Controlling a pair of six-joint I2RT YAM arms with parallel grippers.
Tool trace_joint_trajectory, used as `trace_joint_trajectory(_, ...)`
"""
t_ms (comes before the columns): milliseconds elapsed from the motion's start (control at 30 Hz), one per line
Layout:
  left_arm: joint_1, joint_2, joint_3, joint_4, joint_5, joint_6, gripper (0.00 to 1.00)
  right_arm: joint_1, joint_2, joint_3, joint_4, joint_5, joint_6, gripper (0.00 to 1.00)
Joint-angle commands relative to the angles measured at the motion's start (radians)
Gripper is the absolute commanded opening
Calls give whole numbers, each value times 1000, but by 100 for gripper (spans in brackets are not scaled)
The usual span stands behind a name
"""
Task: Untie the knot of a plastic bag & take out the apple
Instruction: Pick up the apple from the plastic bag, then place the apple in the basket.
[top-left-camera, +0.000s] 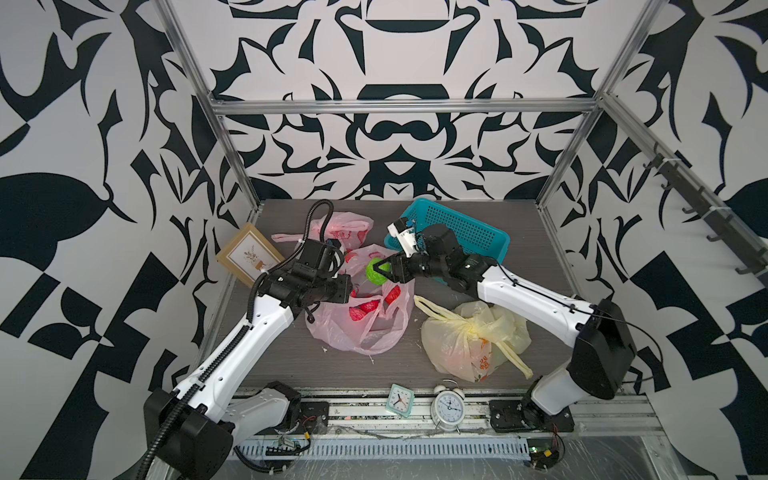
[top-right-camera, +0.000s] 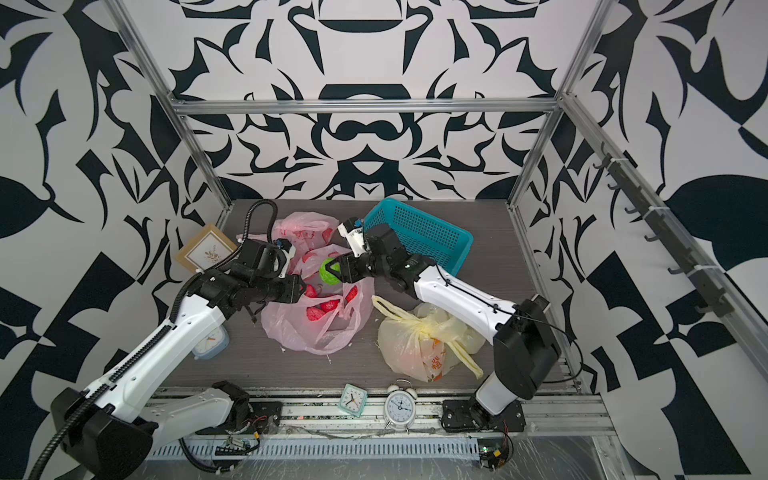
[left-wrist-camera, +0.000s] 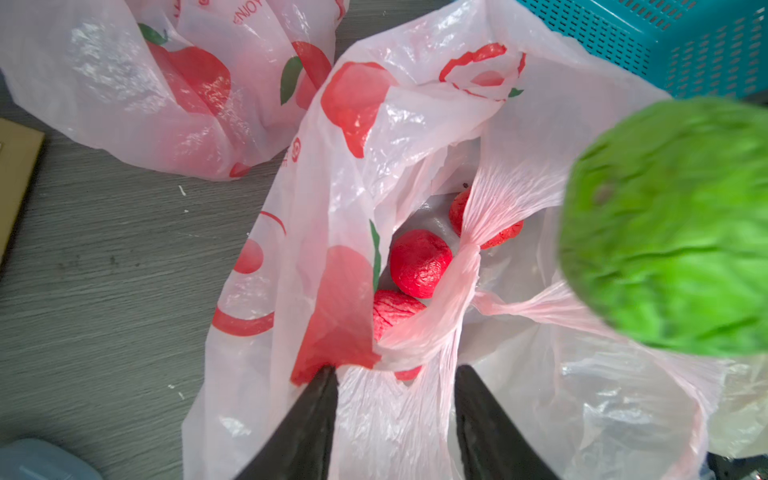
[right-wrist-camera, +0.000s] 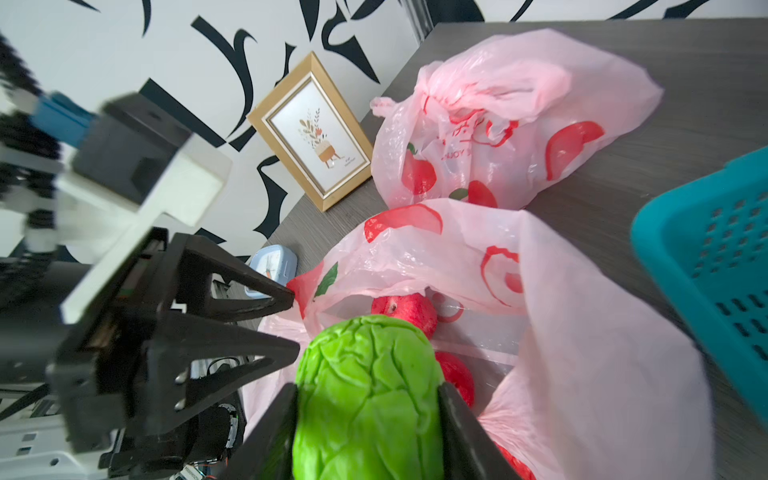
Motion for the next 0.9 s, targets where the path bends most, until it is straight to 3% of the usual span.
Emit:
trace_joint_trajectory(0,5,7,24,-27,-70,13,52,-34,-122,-8,-34,128,-68,37)
trace_joint_trajectory(200,5,1,21,-21,-73,17,67,-131,-173,-27,-148,408,-142,37)
trace_joint_trajectory(367,4,-40,23,-16,-76,25,71,-214,-63,-5,-267,633,-172,37)
trace_joint_trajectory(600,5,-75,-6,-87,-110,35,76,-289,92,-19,-266,624,-157,37)
trace_joint_trajectory(867,5,6,-60,-115,-89,20,74,-299,237,14,-305,667,-157,38)
